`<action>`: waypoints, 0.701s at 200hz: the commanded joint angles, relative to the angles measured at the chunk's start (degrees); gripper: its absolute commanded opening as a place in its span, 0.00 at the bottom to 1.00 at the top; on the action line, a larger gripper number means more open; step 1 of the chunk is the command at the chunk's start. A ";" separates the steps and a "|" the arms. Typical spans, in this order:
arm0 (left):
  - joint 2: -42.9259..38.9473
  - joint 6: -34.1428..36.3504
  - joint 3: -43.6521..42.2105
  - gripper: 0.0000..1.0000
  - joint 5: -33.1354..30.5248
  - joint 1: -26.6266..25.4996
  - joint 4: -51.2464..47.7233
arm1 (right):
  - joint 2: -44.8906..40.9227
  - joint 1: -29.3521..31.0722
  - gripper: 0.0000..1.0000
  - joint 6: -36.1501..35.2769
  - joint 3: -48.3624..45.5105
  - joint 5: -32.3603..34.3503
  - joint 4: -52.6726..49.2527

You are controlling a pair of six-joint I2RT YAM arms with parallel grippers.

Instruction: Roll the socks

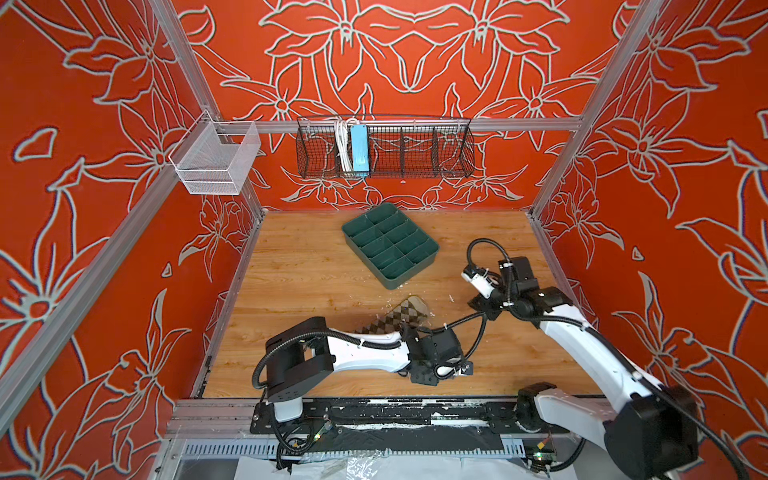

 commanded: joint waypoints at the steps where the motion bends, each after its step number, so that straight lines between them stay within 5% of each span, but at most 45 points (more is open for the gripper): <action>1: 6.13 0.08 6.20 0.00 14.46 2.96 -15.71 | -6.42 -1.73 0.60 7.93 -1.18 8.33 5.36; 39: 18.89 -1.73 20.03 0.00 24.11 5.78 -29.18 | -22.42 -1.69 0.59 5.05 -2.81 0.16 2.83; 83: 29.39 -6.65 29.88 0.00 27.76 9.06 -35.24 | -36.93 -1.18 0.56 -17.80 -3.83 -20.28 -19.84; 140: 41.25 -9.98 46.41 0.03 35.27 14.24 -43.28 | -37.68 0.39 0.55 -30.36 -7.45 -18.09 -35.17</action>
